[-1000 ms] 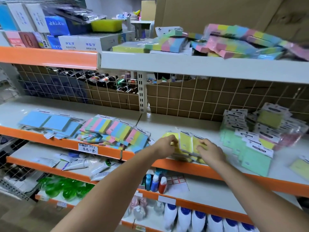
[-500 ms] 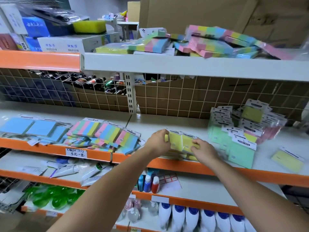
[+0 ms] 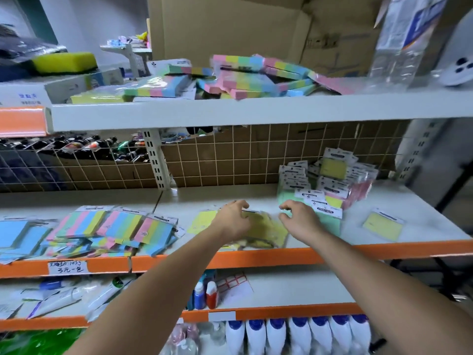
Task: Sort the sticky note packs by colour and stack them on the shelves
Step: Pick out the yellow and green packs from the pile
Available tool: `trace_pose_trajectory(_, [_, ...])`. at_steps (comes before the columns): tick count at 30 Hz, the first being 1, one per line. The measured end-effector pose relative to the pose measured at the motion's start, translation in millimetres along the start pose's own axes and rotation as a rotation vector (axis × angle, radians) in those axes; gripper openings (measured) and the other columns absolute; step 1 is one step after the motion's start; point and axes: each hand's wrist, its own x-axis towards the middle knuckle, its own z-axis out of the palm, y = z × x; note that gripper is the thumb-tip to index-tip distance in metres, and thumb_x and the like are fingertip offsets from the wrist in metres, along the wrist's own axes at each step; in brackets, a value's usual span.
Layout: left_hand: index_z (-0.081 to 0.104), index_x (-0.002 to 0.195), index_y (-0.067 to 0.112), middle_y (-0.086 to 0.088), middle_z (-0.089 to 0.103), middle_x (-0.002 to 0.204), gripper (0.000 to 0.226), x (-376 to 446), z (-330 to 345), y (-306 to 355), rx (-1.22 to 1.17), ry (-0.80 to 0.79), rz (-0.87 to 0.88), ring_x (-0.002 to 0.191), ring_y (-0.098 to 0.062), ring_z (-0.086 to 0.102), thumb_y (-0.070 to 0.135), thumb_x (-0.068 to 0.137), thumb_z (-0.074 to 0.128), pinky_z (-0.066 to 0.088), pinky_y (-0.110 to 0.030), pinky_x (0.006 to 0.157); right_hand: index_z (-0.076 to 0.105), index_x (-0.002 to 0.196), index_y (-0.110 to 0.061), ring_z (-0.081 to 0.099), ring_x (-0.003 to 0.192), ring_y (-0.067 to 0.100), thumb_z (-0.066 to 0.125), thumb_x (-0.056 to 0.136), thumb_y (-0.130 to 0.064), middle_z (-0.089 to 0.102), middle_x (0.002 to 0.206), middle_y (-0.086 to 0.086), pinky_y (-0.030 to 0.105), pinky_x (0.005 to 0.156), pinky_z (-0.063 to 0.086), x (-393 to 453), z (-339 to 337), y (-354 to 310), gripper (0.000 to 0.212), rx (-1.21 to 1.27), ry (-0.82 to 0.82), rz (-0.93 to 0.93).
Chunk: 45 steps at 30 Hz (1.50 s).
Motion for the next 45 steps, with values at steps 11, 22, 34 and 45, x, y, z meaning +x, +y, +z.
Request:
trace_pose_trajectory(11, [0.047,0.134,0.016,-0.009,0.058,0.126,0.043,45,67,80,0.005,-0.055,0.061,0.085,-0.023,0.062,0.032,0.093,0.050,0.048,-0.028,0.078,0.064,0.115,-0.019,0.058,0.111,0.025,0.054,0.091,-0.023,0.062,0.124,0.004,0.035,0.092,0.048,9,-67,97,0.026,-0.042,0.083,0.105])
trace_pose_trajectory(22, [0.047,0.134,0.017,-0.011,0.058,0.124,0.044,112,132,154,-0.078,-0.063,0.005,0.093,-0.028,0.062,0.037,0.094,0.050,0.046,-0.028,0.067,0.049,0.121,-0.013,0.055,0.114,0.028,0.058,0.083,-0.060,0.057,0.122,0.008,0.032,0.079,0.047,29,-130,206,0.061,-0.232,0.043,0.597])
trace_pose_trajectory(34, [0.045,0.127,0.020,-0.006,0.057,0.122,0.064,195,175,198,-0.074,0.039,-0.112,0.096,-0.025,0.064,0.062,0.080,0.046,0.056,-0.041,0.081,0.039,0.137,-0.005,0.047,0.121,0.026,0.059,0.060,-0.085,0.040,0.132,0.011,0.030,0.085,0.045,54,-119,241,0.112,-0.175,-0.125,0.717])
trace_pose_trajectory(45, [0.045,0.131,0.020,-0.011,0.048,0.133,0.051,238,187,205,0.051,0.170,-0.147,0.126,-0.031,0.040,0.049,0.089,0.050,0.036,-0.046,0.102,0.024,0.142,-0.007,0.040,0.127,0.025,0.076,0.062,-0.068,0.031,0.135,0.014,0.028,0.094,0.043,74,-127,258,0.113,-0.094,-0.287,0.738])
